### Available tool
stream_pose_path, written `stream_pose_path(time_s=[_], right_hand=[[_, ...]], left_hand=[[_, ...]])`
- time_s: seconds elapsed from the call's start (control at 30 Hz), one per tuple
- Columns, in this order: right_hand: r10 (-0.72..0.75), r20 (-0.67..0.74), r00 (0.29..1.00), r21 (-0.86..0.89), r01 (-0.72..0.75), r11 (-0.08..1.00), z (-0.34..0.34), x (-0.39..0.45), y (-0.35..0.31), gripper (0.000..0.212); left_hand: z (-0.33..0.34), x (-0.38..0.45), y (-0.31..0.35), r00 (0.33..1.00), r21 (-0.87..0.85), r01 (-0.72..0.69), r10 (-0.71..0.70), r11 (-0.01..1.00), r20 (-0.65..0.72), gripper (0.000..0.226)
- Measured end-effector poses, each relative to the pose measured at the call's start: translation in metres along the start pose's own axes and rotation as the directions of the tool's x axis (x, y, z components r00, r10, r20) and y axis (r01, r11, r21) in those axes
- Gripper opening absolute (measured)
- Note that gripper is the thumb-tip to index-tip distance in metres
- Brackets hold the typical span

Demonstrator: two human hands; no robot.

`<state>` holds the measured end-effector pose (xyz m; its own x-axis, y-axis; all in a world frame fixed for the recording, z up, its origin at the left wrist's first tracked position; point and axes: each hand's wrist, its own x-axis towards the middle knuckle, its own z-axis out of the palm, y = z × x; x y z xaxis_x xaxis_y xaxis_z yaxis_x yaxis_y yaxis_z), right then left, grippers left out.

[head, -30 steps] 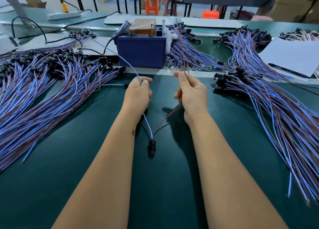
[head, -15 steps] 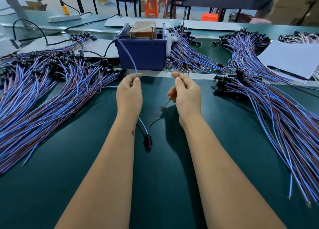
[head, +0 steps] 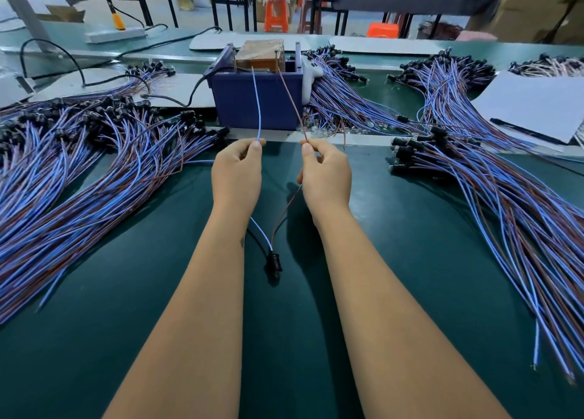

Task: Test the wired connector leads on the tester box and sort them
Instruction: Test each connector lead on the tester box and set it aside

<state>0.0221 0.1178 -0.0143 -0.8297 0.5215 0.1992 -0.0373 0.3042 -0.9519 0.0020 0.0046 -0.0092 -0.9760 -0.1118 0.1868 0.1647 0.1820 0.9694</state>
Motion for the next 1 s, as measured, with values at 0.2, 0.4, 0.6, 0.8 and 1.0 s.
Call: stream_pose_path(time_s=[0.2, 0.4, 0.6, 0.8, 1.0], right_hand=[[-0.024, 0.029, 0.999, -0.046, 0.025, 0.999, -0.001, -0.001, 0.001, 0.023], [-0.056, 0.045, 0.997, -0.066, 0.059, 0.996, -0.003, -0.001, 0.003, 0.025], [-0.073, 0.041, 0.996, -0.055, 0.075, 0.996, -0.004, -0.003, 0.004, 0.022], [-0.095, 0.051, 0.994, -0.066, 0.098, 0.993, -0.006, -0.003, 0.003, 0.023], [-0.095, 0.063, 0.993, -0.081, 0.100, 0.992, -0.007, -0.004, 0.002, 0.026]], left_hand=[[-0.005, 0.001, -0.003, 0.998, -0.024, 0.055, -0.056, 0.998, -0.031, 0.024], [-0.008, 0.002, -0.003, 0.994, -0.029, 0.072, -0.074, 0.997, -0.076, 0.025], [-0.011, 0.003, -0.004, 0.988, -0.059, 0.123, -0.128, 0.991, -0.083, 0.025], [-0.011, 0.004, -0.005, 0.982, -0.091, 0.158, -0.166, 0.983, -0.090, 0.024], [-0.012, 0.006, -0.007, 0.978, -0.119, 0.176, -0.187, 0.977, -0.092, 0.022]])
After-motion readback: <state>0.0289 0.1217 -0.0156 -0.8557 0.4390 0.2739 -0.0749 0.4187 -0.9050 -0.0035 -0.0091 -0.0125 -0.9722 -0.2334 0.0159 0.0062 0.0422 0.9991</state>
